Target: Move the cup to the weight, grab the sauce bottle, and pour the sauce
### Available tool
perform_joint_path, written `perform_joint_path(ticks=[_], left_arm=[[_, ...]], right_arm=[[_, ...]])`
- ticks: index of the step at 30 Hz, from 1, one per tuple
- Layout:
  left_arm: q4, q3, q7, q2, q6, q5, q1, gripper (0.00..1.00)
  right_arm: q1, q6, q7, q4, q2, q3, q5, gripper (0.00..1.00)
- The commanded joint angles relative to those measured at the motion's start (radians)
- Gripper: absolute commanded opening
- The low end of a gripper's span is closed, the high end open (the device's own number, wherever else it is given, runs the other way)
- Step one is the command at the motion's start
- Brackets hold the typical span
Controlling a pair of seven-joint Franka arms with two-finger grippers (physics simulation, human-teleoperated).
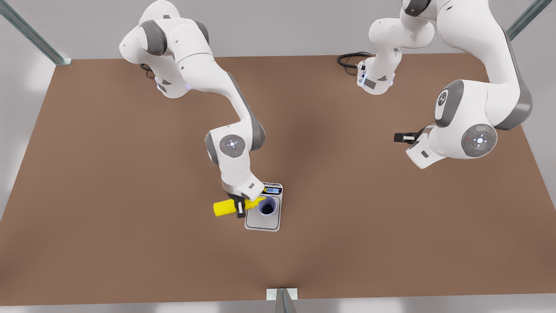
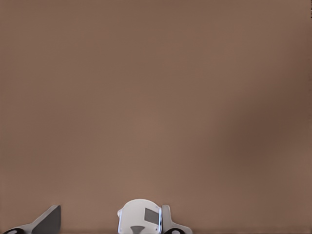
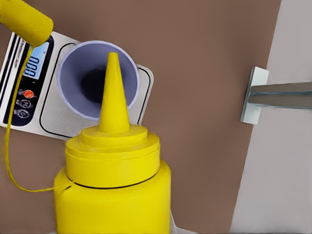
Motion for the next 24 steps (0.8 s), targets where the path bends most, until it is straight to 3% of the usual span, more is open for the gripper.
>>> perform_joint_path(ticks=[1,24], left_arm=[[0.001,0.000,0.045,-0.001,-0.004,-0.001,0.000,1.00],[0.001,-0.003,0.045,-0.001,-0.007,0.001,-0.005,1.00]], right_arm=[[0.019,0.010,0.203,0.014,0.021,-0.020,-0.067,0.51],[0.075,0.010,0.209,0.026,0.130,-0.072,-0.185,0.51]])
